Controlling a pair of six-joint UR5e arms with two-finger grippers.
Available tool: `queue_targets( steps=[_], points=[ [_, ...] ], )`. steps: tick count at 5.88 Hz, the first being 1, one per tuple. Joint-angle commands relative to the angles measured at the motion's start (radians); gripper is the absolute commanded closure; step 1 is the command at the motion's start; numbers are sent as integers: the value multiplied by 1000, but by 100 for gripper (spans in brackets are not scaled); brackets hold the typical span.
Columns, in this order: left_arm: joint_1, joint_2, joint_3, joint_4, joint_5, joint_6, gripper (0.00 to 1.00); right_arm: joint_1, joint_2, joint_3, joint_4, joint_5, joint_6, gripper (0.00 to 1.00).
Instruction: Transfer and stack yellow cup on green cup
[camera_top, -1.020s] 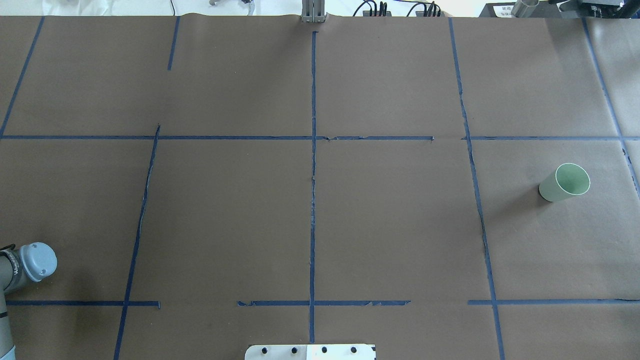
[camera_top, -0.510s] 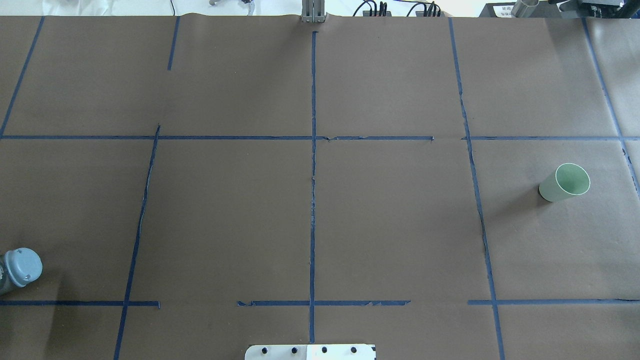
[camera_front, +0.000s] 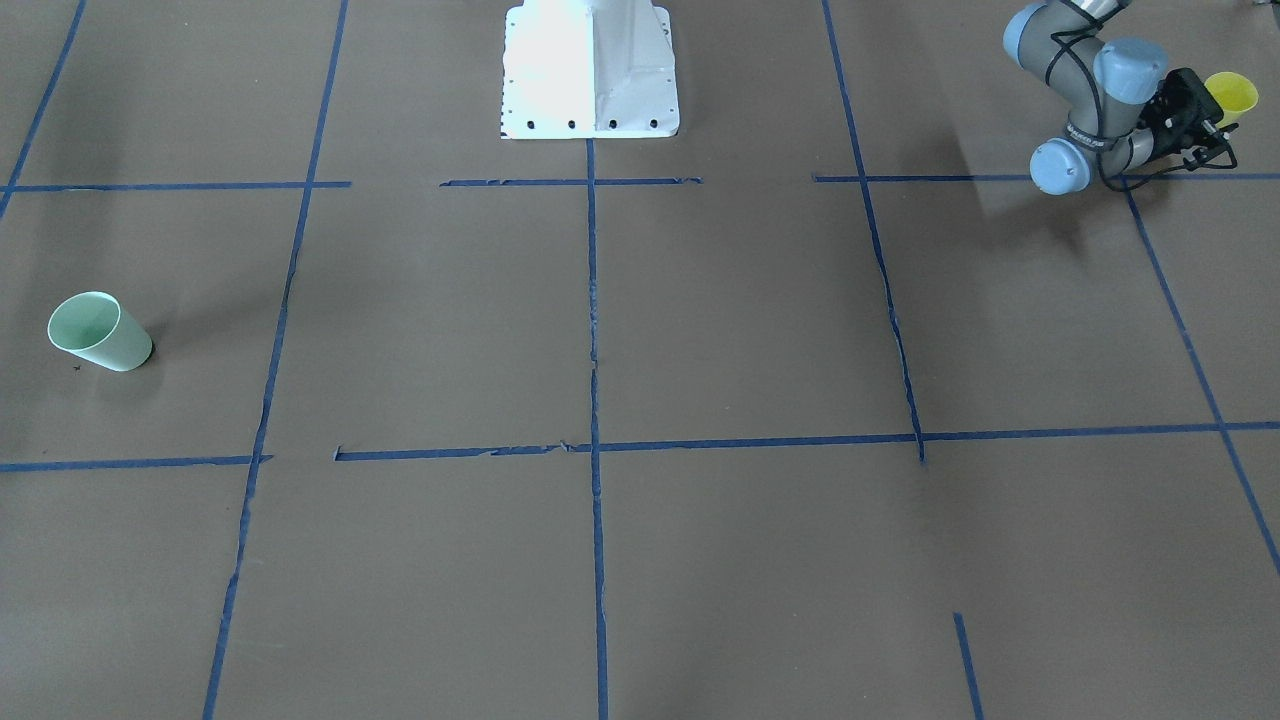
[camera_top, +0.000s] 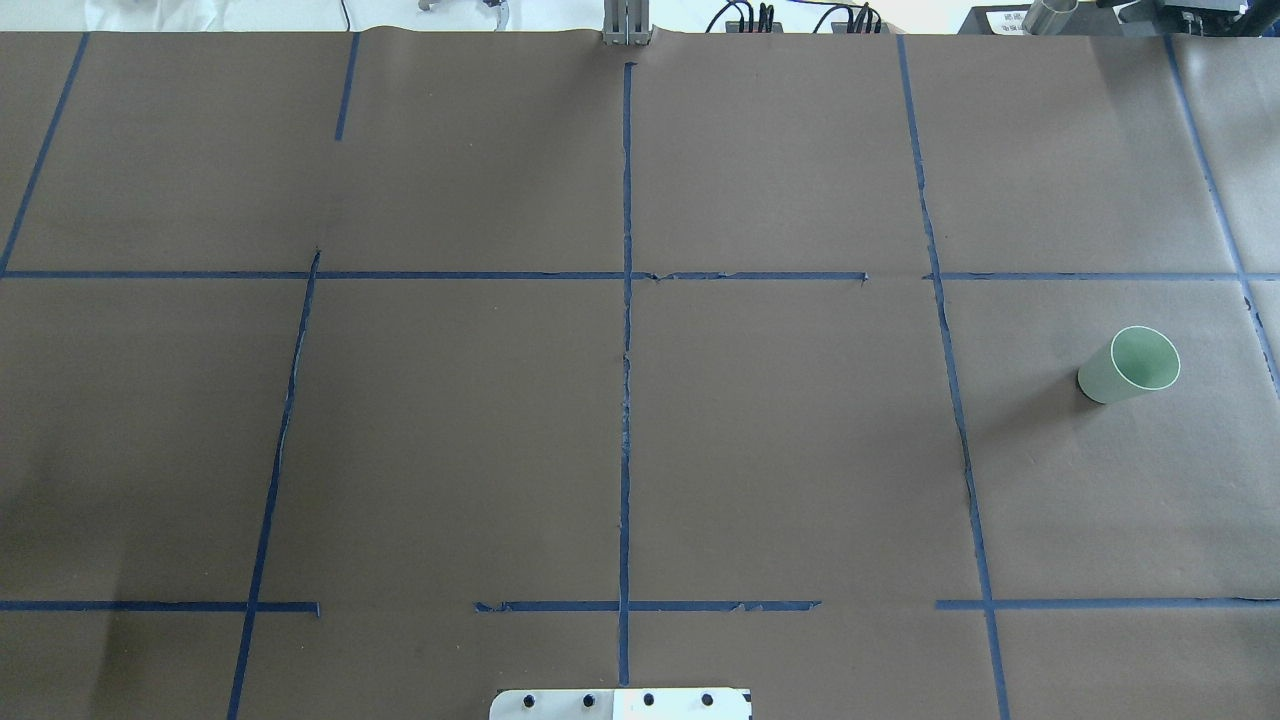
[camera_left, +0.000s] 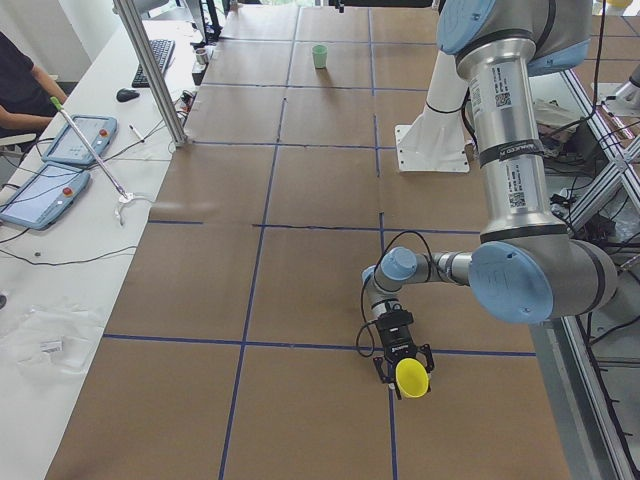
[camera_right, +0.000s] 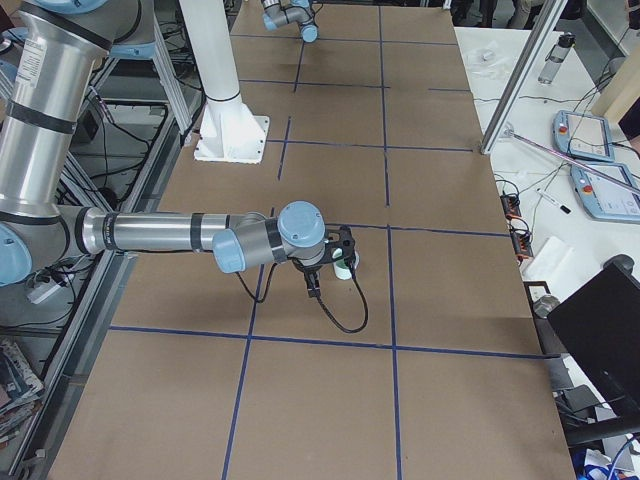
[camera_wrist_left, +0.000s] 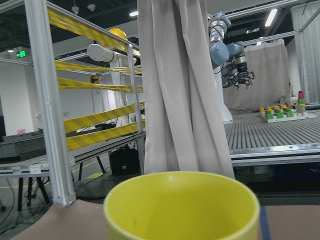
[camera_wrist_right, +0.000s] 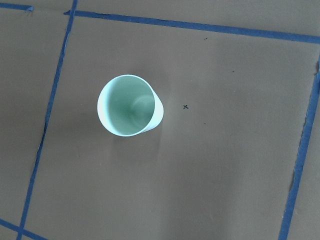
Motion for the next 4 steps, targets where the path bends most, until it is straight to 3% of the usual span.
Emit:
queue_targets(
  steps=[1, 3, 4],
  points=[
    [-42, -27, -11, -41, 173, 104, 95, 0, 1, 0, 27, 2, 0, 0],
    [-89, -109, -11, -98, 357, 176, 95, 0, 4, 0, 26, 2, 0, 0],
    [-202, -189, -11, -168, 469, 355, 95, 0, 6, -3, 26, 0, 0, 0]
  ],
)
